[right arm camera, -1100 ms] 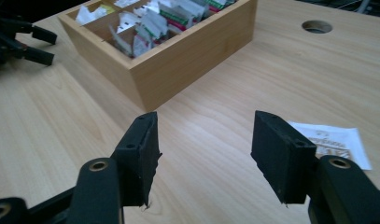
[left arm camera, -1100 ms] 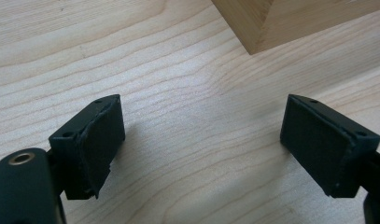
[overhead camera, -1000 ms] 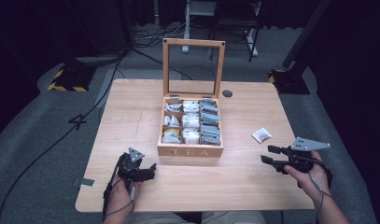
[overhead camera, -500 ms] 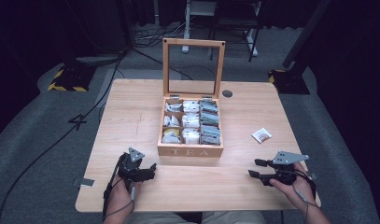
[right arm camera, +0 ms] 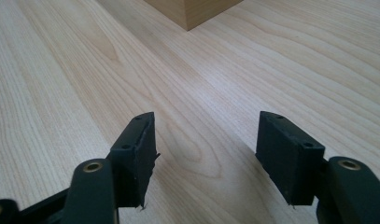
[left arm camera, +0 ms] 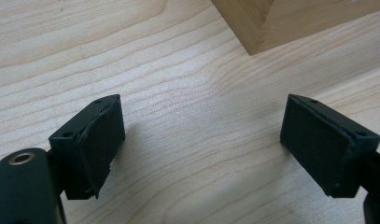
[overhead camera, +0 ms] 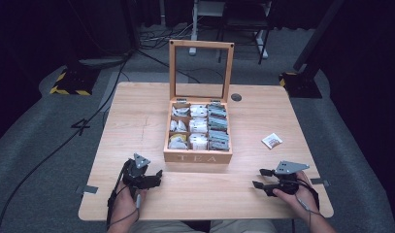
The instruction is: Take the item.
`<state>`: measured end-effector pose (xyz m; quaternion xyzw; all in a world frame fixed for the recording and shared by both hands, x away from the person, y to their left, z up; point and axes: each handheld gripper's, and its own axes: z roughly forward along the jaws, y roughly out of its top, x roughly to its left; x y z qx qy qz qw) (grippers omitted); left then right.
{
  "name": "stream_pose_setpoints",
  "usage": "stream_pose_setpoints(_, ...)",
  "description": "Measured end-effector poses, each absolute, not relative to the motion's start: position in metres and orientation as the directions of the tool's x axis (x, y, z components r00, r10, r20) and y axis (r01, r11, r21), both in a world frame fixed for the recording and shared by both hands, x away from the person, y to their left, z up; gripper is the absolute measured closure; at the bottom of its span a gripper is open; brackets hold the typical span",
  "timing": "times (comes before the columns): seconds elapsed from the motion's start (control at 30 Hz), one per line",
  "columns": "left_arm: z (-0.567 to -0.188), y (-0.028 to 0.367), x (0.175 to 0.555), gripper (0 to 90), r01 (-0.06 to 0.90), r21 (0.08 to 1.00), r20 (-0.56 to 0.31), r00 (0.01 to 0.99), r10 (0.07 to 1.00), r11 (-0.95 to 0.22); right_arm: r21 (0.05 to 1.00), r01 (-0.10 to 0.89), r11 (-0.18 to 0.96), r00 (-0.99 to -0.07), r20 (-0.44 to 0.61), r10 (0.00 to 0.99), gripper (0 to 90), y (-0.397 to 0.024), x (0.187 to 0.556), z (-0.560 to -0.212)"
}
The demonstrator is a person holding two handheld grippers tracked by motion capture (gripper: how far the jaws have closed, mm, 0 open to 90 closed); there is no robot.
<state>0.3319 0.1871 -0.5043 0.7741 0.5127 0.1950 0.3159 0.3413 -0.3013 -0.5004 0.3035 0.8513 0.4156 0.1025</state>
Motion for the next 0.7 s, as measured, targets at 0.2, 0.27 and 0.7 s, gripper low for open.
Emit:
stream_pose_setpoints(0.2,-0.504,0.187,0.332,14.4,0.67,0.689,-0.021,0.399,0.917,-0.275,0.76,0.422,0.494,-0.798,0.052,0.601,34.5,-0.298,0.341,-0.503)
stream_pose_setpoints(0.27,-0.504,0.187,0.332,14.4,0.67,0.689,-0.02,0.4,0.916,-0.277,0.757,0.412,0.507,-0.802,0.038,0.596,29.6,-0.296,0.341,-0.503)
stream_pose_setpoints(0.7,-0.504,0.187,0.332,14.4,0.669,0.689,-0.021,0.402,0.915,-0.278,0.729,0.404,0.553,-0.805,-0.005,0.594,11.7,-0.288,0.342,-0.505)
